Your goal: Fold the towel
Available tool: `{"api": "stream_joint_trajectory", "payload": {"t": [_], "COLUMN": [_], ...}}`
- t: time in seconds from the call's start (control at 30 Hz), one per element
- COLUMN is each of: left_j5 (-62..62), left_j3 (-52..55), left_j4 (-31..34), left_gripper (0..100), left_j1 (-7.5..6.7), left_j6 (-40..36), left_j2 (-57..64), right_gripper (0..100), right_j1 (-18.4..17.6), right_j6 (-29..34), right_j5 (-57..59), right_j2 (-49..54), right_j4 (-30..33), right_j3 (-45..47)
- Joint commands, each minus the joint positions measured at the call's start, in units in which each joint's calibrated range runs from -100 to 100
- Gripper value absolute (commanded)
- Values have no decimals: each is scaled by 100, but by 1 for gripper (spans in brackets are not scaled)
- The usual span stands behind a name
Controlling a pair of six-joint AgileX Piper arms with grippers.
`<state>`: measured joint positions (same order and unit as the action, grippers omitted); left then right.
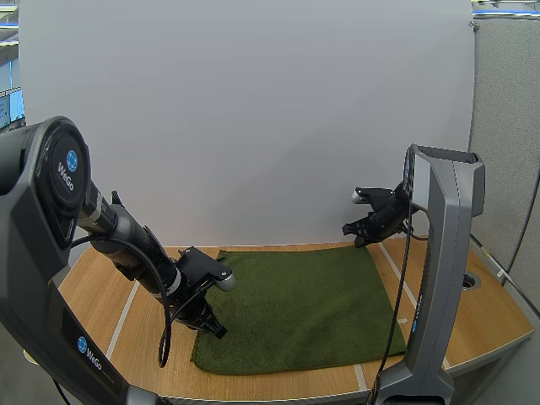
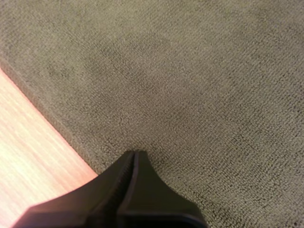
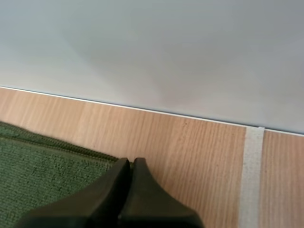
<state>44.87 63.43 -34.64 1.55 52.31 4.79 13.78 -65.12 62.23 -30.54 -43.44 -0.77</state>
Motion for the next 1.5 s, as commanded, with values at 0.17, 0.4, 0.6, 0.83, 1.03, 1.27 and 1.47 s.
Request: {"api": "stream_joint_trajectory", "payload": {"t": [0.17,0.4,0.6,0.83,1.03,1.27,1.47], "left_j5": [67,66,82,82,82,63,-85], "left_j3": [10,10,10,10,10,10,10], "left_j4": [-68,-68,-58,-46,-46,11,12], "left_gripper": [0,0,0,0,0,0,0], "left_j1": [-17,-17,-17,-17,-17,-17,-17], "left_j6": [3,-18,-18,-29,-29,-29,-29], "left_j2": [-16,-16,-16,-16,-16,-16,-16], "right_gripper": [0,0,0,0,0,0,0], "right_j1": [19,-48,-280,-677,-1031,-1450,-1663], "right_j6": [-7,-7,-7,142,312,398,474], "right_j5": [978,1880,2234,2281,2359,2162,1725], "right_j2": [326,498,732,1006,1018,1018,1018], "right_j4": [-212,-305,-342,-342,-342,-342,-353], "right_j3": [5,5,18,18,18,18,18]}}
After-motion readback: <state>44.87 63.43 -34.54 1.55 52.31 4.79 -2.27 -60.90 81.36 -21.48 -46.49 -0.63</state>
